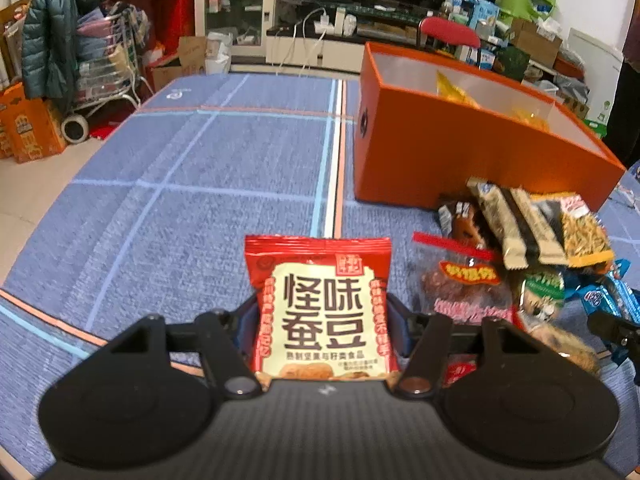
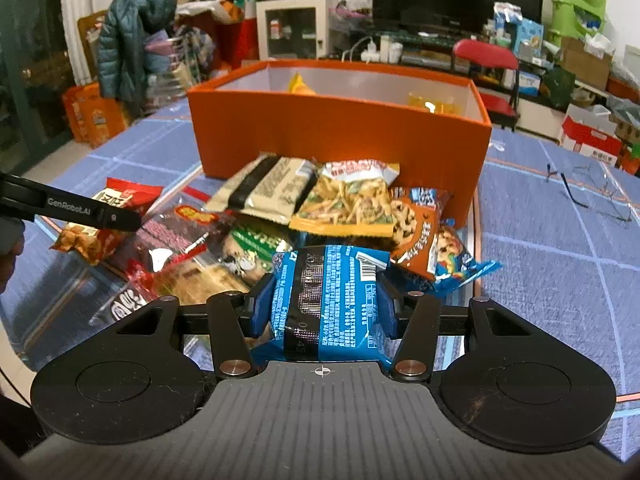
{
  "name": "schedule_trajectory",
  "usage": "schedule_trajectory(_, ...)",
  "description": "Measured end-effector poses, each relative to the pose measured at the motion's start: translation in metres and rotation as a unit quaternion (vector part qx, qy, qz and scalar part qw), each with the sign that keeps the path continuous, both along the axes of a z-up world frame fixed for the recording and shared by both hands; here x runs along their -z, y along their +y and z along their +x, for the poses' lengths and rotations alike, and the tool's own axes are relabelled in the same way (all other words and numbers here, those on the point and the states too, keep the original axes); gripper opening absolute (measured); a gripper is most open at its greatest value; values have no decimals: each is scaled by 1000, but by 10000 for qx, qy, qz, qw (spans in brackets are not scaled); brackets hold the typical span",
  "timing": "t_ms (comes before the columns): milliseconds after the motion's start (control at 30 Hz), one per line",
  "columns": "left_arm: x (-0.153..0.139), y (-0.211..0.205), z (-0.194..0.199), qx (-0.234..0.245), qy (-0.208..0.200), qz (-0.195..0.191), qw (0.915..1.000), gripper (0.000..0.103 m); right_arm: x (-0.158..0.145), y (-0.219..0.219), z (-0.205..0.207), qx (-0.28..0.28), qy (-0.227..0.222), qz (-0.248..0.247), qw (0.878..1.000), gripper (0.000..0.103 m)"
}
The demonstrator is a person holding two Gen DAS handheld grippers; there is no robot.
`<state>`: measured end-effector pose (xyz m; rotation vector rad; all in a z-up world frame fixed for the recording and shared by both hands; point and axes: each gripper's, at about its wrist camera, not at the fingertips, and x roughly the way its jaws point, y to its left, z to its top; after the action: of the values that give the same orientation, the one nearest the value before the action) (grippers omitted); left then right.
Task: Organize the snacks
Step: 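Drop both packets into the orange box by opening both tools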
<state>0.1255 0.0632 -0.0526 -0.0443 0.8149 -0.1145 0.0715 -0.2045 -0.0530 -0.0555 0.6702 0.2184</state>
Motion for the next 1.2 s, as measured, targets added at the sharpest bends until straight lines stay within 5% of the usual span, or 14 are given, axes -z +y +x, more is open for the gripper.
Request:
schedule_trajectory(233,-19,-11,-13,143,-304,70,9994,61,-18,7,-13,-114,-479,-374,9981,37)
schedule_trajectory(433,-69,-28,-14,457,-930,-126,9945,61,-59,-4,-8,6,-944,-78,9955,37)
schedule_trajectory(767,-112,-82,106,529,-1072,-426,9919,61,-116,-29,113,539,-1081,452,9917,38)
schedule_trajectory(800,-110,-88,119,577,-1048,-410,9920,63,-116,-29,128,581,-981,440,9925,39)
schedule_trajectory(867,-107,-93,133,481,-1056,-322,9927,85,-113,-30,154,709,-742,469,9936,47)
schedule_trajectory(900,-110,-92,131,359,-1103,-270,9929,86,-116,-31,155,779,-755,514,9928,47)
schedule_trajectory(967,-121,-84,113,388,-1374,-388,9890,97,-124,-32,140,714,-1001,632,9904,51)
schedule_trajectory(1067,-128,-69,78,438,-1595,-339,9856,96,-129,-33,91,622,-1372,538,9871,61)
schedule_trajectory(1133,-122,-56,51,470,-1564,-293,9861,96,-118,-31,55,471,-1379,600,9875,72)
schedule_trajectory(1200,-107,-44,23,417,-1342,-262,9897,96,-97,-24,22,-27,-1157,556,9917,71)
